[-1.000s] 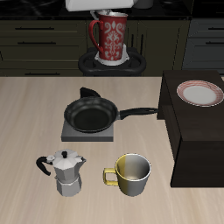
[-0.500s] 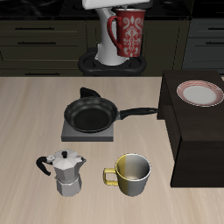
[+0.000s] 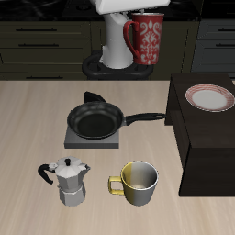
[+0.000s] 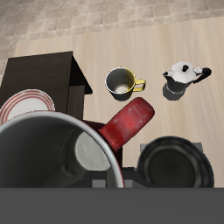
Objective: Place the red mug on the plate
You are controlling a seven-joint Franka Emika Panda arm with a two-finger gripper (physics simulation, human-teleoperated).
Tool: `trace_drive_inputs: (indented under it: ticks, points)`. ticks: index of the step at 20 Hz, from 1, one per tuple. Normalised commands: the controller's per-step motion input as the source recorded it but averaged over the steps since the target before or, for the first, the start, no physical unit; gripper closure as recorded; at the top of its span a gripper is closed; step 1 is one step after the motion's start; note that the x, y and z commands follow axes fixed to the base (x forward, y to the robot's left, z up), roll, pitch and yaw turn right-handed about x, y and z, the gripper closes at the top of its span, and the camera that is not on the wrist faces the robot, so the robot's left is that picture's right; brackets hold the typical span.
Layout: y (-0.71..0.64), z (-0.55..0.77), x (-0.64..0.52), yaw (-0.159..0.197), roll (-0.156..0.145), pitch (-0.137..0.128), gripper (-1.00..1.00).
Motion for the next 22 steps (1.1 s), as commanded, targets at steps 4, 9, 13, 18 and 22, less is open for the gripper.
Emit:
trace_drive_inputs:
  ticks: [4,9,13,18,22]
  points:
    - [0.49,-0.06,0.10,0.000,-0.006,0.005,1.00]
    - [0.34,-0.06,0.07,-0.039,-0.060,0.026,1.00]
    - [0.53,0.02,-0.01,-0.035,-0.040,0.049,1.00]
    - [0.38,0.04,-0.07,-0.024,-0.026,0.018,1.00]
    - [0.49,0.03,-0.14,0.028,0.024,-0.010,1.00]
